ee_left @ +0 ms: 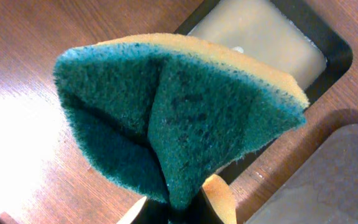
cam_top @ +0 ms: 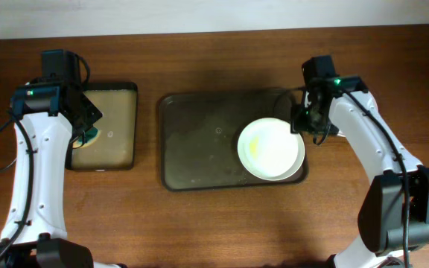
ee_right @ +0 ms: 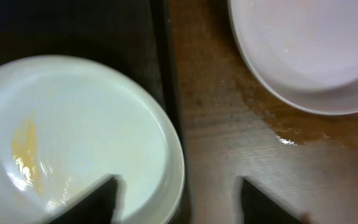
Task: Clean dirty plates on tray and stack at the side
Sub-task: 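Move the right gripper to the cream plate and grasp its rim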
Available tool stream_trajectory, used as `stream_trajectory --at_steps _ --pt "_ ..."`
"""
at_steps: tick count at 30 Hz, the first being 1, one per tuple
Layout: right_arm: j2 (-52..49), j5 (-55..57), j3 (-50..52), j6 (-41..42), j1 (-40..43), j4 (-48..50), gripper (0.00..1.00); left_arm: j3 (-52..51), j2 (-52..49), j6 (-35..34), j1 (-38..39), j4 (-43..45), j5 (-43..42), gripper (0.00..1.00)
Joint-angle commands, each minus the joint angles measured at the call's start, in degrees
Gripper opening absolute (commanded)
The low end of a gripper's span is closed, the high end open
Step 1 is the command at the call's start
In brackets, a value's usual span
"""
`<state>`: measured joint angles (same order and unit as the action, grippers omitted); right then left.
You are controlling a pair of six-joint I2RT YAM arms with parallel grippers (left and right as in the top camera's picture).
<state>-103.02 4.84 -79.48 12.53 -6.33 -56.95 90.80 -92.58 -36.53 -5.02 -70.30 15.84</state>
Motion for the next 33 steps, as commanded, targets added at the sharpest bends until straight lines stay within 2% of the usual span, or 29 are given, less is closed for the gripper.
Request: stream_trajectory --at_steps 1,2,7,26,33 --pt "0.4 -1.3 5.0 -0.3 0.0 3.5 0.42 0.0 0.3 -0.8 -0.1 0.2 -0.1 0.00" --pt "0.4 -2.9 6.6 -0.3 0.0 4.9 0.38 0.0 0.3 -0.8 -0.1 0.2 -0.1 0.00" --pt "0.4 -3.3 8.8 -0.3 0.0 6.9 0.32 0.0 0.3 -0.8 -0.1 0.4 -0.1 0.00" --pt "-3.2 -2.9 9.6 -0.3 0.0 8.3 0.32 0.0 0.3 -0.8 -0.1 0.3 -0.1 0.00" --pt "-3.2 -6.0 10.5 -0.3 0.0 9.1 0.27 0.0 0.3 -0.8 -0.1 0.4 -0.5 0.00"
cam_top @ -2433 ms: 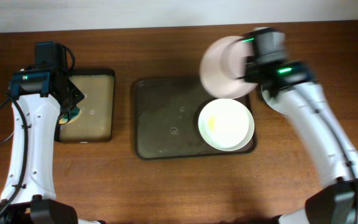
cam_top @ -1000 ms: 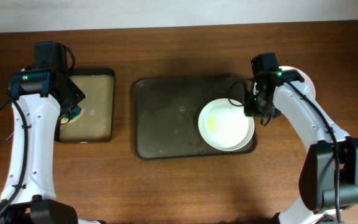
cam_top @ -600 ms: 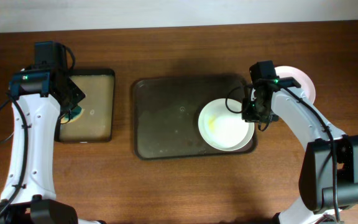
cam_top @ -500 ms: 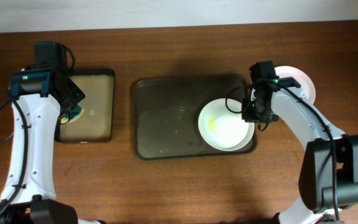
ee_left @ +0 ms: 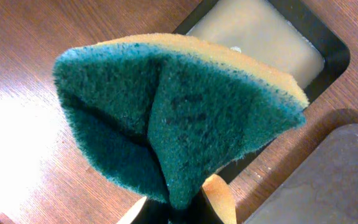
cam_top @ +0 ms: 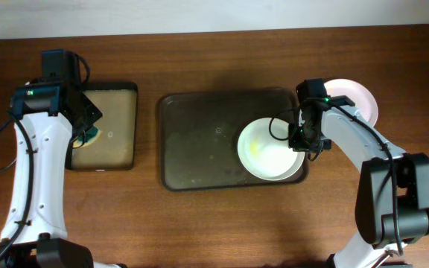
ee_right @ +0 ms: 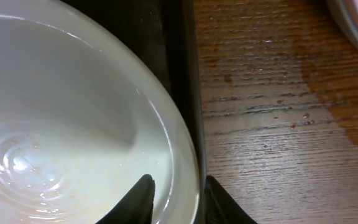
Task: Clean dirty plates on tray and stack at the side
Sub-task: 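Move the right gripper to the cream plate and grasp its rim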
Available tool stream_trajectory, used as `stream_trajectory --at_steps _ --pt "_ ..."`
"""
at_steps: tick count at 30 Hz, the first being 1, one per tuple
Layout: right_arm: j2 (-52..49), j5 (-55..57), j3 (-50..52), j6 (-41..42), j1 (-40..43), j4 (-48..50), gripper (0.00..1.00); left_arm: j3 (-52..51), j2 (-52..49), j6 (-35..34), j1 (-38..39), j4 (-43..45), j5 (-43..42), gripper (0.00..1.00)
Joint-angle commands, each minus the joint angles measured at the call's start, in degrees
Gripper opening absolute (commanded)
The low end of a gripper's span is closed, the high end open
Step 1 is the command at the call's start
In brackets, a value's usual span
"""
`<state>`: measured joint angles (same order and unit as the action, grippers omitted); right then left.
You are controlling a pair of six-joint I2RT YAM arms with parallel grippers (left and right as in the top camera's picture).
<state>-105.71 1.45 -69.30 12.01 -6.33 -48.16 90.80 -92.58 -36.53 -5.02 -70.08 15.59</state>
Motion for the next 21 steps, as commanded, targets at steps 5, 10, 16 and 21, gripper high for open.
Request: stream_trajectory --at_steps 5,10,16,21 --pt "-0.5 -3.6 0.7 0.2 0.0 0.5 0.27 0.0 0.3 -0.8 -0.1 0.2 -0.2 0.00" --pt "-0.5 -1.6 0.7 0.1 0.0 1.7 0.27 0.0 0.3 -0.8 -0.1 0.1 -0.3 0.00" --pt "-0.4 0.7 -9.2 -4.5 0.0 -5.7 0.23 0.0 0.3 -0.8 -0.1 0.1 -0.2 0.00" --pt "-1.0 6.0 -8.4 -4.5 0.0 -5.7 0.32 0.0 0.3 -0.8 -0.1 0.1 -0.2 0.00"
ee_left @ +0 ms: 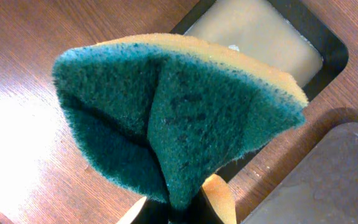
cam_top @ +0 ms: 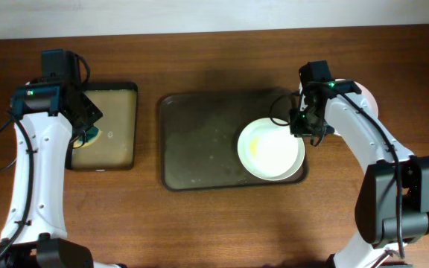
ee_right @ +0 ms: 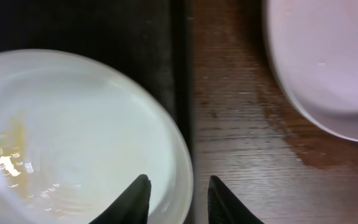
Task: Clean dirty plates on tray and stack at the side
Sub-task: 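Move the right gripper to the cream plate and grasp its rim, then pull the cream plate left and scrub it with the left-held sponge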
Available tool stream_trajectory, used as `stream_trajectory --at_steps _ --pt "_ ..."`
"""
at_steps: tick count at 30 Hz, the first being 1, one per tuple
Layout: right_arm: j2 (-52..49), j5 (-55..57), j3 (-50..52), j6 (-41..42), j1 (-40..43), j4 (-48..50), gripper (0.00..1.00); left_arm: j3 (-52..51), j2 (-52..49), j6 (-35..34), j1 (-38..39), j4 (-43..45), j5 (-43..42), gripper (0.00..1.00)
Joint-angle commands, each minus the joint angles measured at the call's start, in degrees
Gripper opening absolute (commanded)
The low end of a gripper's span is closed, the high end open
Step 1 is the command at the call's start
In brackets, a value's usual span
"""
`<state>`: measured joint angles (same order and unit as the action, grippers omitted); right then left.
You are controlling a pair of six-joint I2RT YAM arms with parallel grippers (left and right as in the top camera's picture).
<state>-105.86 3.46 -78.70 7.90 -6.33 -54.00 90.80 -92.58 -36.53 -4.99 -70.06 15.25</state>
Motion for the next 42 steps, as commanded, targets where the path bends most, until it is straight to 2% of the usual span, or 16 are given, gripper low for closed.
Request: stream_trajectory --at_steps 1,7,10,16,21,26,32,37,40,42 --pt "-1.0 3.8 1.8 -0.4 0.0 0.5 0.32 0.0 0.3 -0.8 -0.2 0.1 0.1 0.00" --pt "-1.5 1.0 8.7 -0.4 0.0 5.1 0.30 0.0 0.3 -0.8 0.0 0.2 -0.1 0.00" --pt "-1.5 -1.6 8.9 -0.3 0.0 5.8 0.26 0.0 0.3 -0.8 0.0 0.2 -0.1 0.00" --pt "-1.5 -1.6 9.4 -0.3 0.0 5.9 0.23 0.0 0.3 -0.8 0.0 0.2 -0.1 0.00" --pt "-1.5 -6.5 10.2 -0.1 0.0 6.7 0.22 0.0 0.3 -0.8 0.0 0.3 -0.1 0.00" --pt "-1.5 -17.4 10.3 -0.1 -0.1 8.0 0.22 0.0 0.3 -0.8 0.0 0.4 -0.1 0.00" --pt "-1.6 -14.8 11.6 4.3 0.4 13.0 0.28 0.0 0.3 -0.7 0.0 0.5 -2.7 0.00" --pt "-3.6 -14.8 11.7 5.0 0.2 12.9 0.27 0.0 0.3 9.4 0.9 4.5 -13.4 0.00" --pt "-5.2 -14.8 11.7 8.3 0.0 13.3 0.26 0.0 0.3 12.3 2.9 5.3 -16.7 0.00" --pt "-6.1 -14.9 11.7 10.1 -0.6 13.6 0.11 0.0 0.3 12.2 5.5 5.3 -16.6 0.00"
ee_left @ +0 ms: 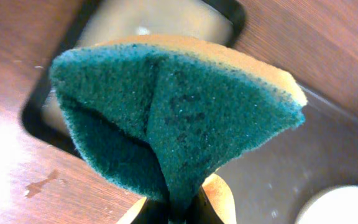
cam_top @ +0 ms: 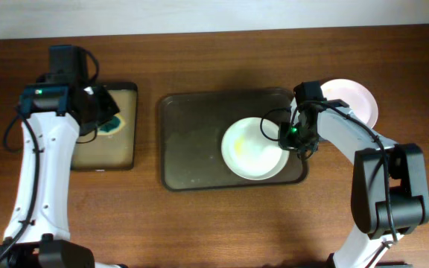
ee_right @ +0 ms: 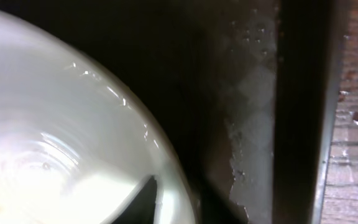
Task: Clean dirty plates on tray and stack at the side
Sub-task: 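Pull the cream plate left and scrub it with the left-held sponge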
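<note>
A white plate (cam_top: 253, 149) with a yellow smear lies on the dark tray (cam_top: 192, 141), right of its middle. My right gripper (cam_top: 293, 138) is at the plate's right rim, low over the tray. In the right wrist view the plate (ee_right: 55, 137) fills the left and the right gripper (ee_right: 176, 202) is shut on its rim, one finger inside the plate and one under its edge. My left gripper (cam_top: 101, 117) is shut on a folded green and yellow sponge (ee_left: 179, 118) over the right edge of the soapy basin (cam_top: 118, 145). The left gripper (ee_left: 176, 210) shows only its fingertips.
A clean white plate (cam_top: 352, 100) sits on the table right of the tray, behind my right arm. The tray's raised right wall (ee_right: 303, 93) runs close beside the right gripper. The tray's left half (ee_left: 303, 155) is wet.
My left gripper has moved right with the sponge, from over the basin's left side to its right edge near the tray. My right gripper is lower, shut on the plate's rim, and the plate lies further left.
My left gripper held the sponge still over the basin's left side through all earlier moments. My right gripper stood open above the plate's right rim, then low and narrowed astride it, then higher again. Now it grips the rim and the plate has shifted left on the tray.
</note>
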Available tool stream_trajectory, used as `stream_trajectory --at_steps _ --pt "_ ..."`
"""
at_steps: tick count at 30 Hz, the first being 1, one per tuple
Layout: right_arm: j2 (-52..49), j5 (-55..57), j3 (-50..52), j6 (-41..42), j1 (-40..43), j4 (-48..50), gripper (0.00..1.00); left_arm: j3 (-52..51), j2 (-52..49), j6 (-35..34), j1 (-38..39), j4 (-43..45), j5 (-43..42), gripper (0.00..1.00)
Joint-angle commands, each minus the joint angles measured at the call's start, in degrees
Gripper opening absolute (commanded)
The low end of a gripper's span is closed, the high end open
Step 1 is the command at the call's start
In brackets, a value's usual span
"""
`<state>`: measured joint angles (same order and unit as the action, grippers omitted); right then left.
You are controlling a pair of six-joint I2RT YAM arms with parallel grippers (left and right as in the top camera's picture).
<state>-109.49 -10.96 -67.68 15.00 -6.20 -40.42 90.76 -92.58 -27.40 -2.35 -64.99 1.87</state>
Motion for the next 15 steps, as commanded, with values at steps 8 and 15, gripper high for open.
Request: stream_trajectory --at_steps 8,15 --pt "-2.5 -0.4 0.7 3.4 -9.2 5.7 0.04 0.0 -1.6 1.9 15.2 2.0 -3.3 0.00" --pt "-2.5 -0.3 0.7 4.7 -13.1 8.8 0.04 0.0 -11.1 -0.4 25.7 7.6 -4.1 0.00"
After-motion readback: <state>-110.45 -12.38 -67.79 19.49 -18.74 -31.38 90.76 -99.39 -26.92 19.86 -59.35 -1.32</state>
